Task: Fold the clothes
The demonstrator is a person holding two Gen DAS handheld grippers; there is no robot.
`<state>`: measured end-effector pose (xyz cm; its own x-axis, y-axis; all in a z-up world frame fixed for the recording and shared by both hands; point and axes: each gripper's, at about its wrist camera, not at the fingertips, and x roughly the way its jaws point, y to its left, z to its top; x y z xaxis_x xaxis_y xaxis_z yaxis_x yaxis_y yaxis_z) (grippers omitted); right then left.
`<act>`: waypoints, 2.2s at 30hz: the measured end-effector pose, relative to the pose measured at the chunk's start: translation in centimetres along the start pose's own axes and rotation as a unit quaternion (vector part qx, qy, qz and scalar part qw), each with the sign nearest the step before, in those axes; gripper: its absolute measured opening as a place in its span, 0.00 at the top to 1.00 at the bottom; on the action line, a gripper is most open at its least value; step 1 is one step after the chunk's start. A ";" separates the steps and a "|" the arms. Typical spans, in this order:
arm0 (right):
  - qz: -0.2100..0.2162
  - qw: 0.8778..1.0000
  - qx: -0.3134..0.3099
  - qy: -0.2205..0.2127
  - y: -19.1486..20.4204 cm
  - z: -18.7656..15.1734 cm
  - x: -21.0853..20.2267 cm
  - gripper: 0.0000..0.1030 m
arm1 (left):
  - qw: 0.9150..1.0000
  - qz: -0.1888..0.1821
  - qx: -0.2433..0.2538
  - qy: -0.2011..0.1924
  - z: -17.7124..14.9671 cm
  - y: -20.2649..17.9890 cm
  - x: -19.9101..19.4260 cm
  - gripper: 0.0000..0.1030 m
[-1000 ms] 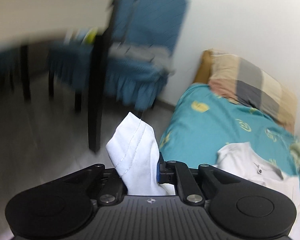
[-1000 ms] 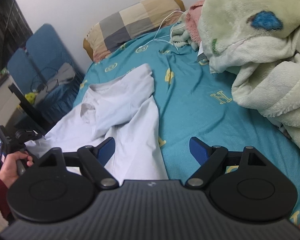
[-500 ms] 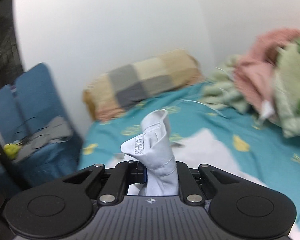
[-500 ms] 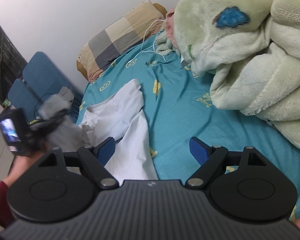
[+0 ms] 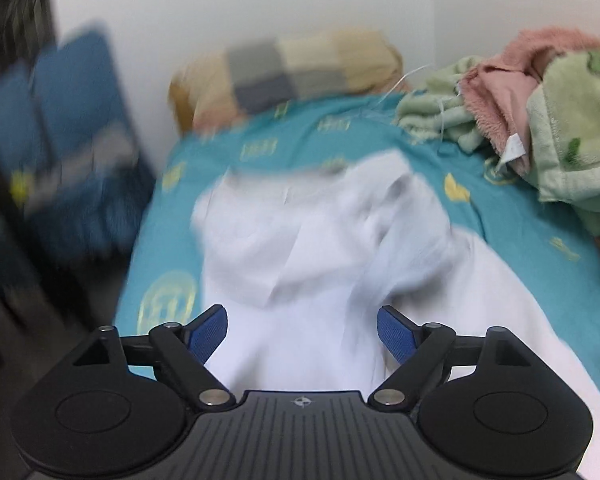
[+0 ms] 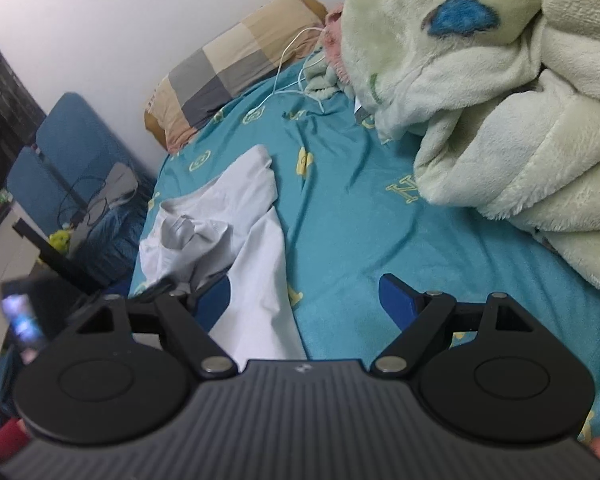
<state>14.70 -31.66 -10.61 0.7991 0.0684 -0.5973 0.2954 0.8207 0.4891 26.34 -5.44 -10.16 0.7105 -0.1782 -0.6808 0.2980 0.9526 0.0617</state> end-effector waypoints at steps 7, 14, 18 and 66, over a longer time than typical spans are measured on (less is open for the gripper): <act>0.014 0.999 -0.027 0.010 1.2 -0.8 -0.9 0.19 | 0.974 -0.093 -0.177 0.106 -8.6 12.8 -9.1 0.18; 0.038 0.998 -0.030 0.037 2.7 -1.7 -1.7 0.19 | 0.945 -0.187 -0.186 0.193 -13.5 17.8 -13.0 0.18; 0.062 0.996 -0.004 0.066 3.2 -2.4 -0.9 0.19 | 0.944 -0.211 -0.067 0.245 -14.1 14.5 -13.6 0.27; 0.143 0.979 0.031 0.141 8.8 0.4 17.6 0.53 | 0.938 -0.313 -0.033 0.147 -14.6 -0.7 -15.6 0.97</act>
<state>31.59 -23.41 -16.59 0.6798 0.4520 -0.5776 0.1179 0.7099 0.6943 5.76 0.29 -10.21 0.1998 -0.6407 -0.7413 0.5507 0.6992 -0.4559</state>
